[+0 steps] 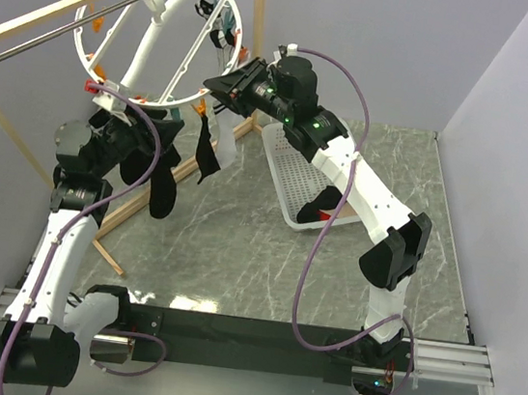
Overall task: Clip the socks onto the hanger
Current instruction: Open the clamp at the hanger.
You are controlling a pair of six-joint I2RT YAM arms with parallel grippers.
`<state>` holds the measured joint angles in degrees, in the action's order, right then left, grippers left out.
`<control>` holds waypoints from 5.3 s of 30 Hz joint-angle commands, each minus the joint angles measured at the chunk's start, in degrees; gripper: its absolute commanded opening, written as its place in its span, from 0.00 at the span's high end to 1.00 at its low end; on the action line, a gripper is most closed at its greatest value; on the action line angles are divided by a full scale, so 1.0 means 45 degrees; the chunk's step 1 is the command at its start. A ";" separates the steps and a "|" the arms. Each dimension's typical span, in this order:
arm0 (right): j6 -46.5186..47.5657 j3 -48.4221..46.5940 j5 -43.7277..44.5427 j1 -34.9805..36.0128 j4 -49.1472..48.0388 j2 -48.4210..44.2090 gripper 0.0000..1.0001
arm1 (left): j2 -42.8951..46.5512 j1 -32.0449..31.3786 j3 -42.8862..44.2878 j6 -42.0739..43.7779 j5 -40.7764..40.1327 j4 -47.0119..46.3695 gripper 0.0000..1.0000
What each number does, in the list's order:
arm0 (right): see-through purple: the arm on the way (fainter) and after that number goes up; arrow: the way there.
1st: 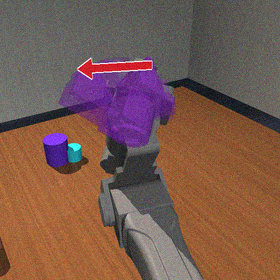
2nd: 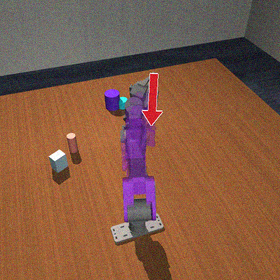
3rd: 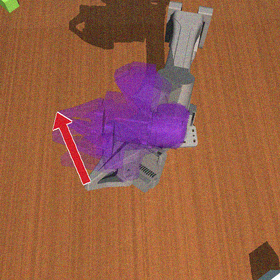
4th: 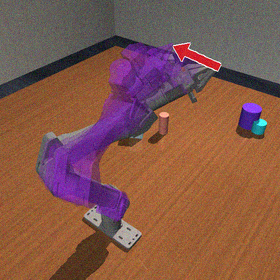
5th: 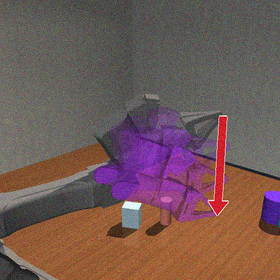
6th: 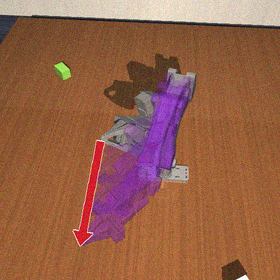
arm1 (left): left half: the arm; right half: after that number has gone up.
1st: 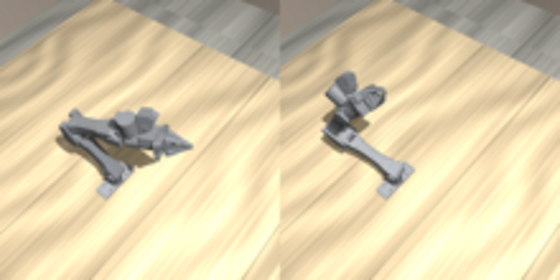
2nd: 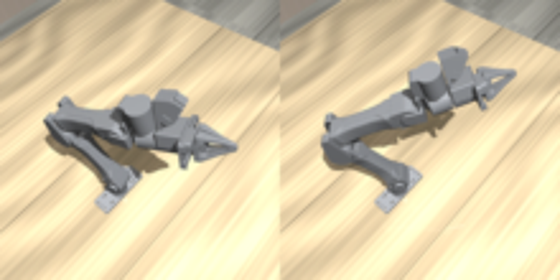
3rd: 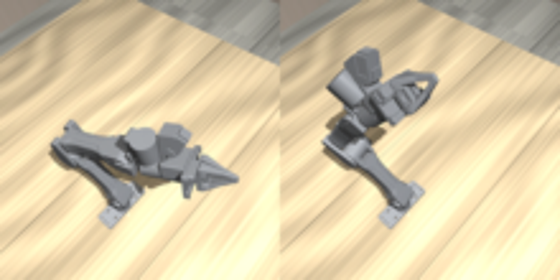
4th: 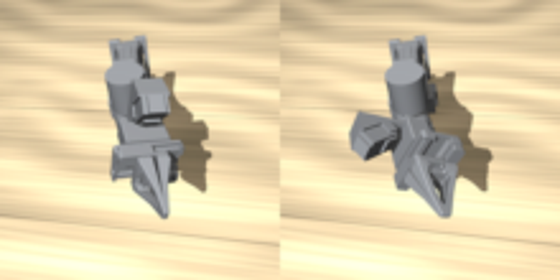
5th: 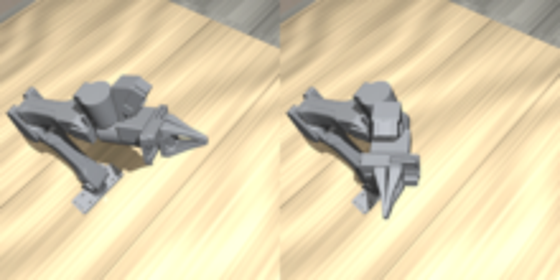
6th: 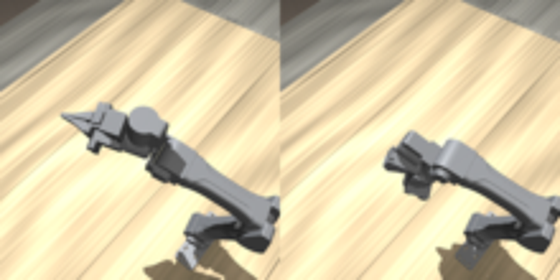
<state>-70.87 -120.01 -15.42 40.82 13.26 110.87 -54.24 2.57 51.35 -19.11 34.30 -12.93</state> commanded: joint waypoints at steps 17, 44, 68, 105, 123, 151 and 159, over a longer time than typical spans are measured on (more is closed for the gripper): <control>0.0105 -0.0872 -0.0616 -0.0106 -0.1032 -0.0067 0.89 | -0.1209 0.0035 0.0541 -0.0030 0.1341 -0.1638 0.29; -0.0403 -0.1300 -0.1065 -0.0126 -0.1207 0.0323 0.91 | -0.2361 0.0015 -0.0472 -0.3388 0.1693 -0.7398 0.26; -0.1067 -0.2355 -0.1827 -0.0399 -0.0563 0.0616 0.93 | -0.2400 -0.0043 -0.1217 -0.3409 -0.0183 -0.6814 0.18; -0.0970 -0.1964 -0.2355 -0.0731 -0.0525 0.0401 0.93 | -0.3435 -0.0083 -0.0533 -0.5479 0.1283 -1.1248 0.48; -0.0969 -0.1789 -0.2257 -0.0750 -0.0602 0.0343 0.94 | -0.2557 -0.0395 -0.0709 -0.5401 0.0405 -0.9491 0.52; -0.0911 -0.2082 -0.2199 -0.0731 -0.0485 0.0479 0.94 | -0.2791 -0.0512 -0.0474 -0.5910 -0.0845 -0.9726 0.87; -0.0931 -0.2141 -0.2159 -0.0731 -0.0505 0.0538 0.94 | -0.2420 -0.0864 -0.0611 -0.6357 -0.1782 -0.8378 0.65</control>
<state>-78.00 -126.58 -23.51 36.86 15.25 114.69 -67.02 -0.97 46.19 -47.79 30.06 -50.76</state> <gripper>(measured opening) 0.273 0.362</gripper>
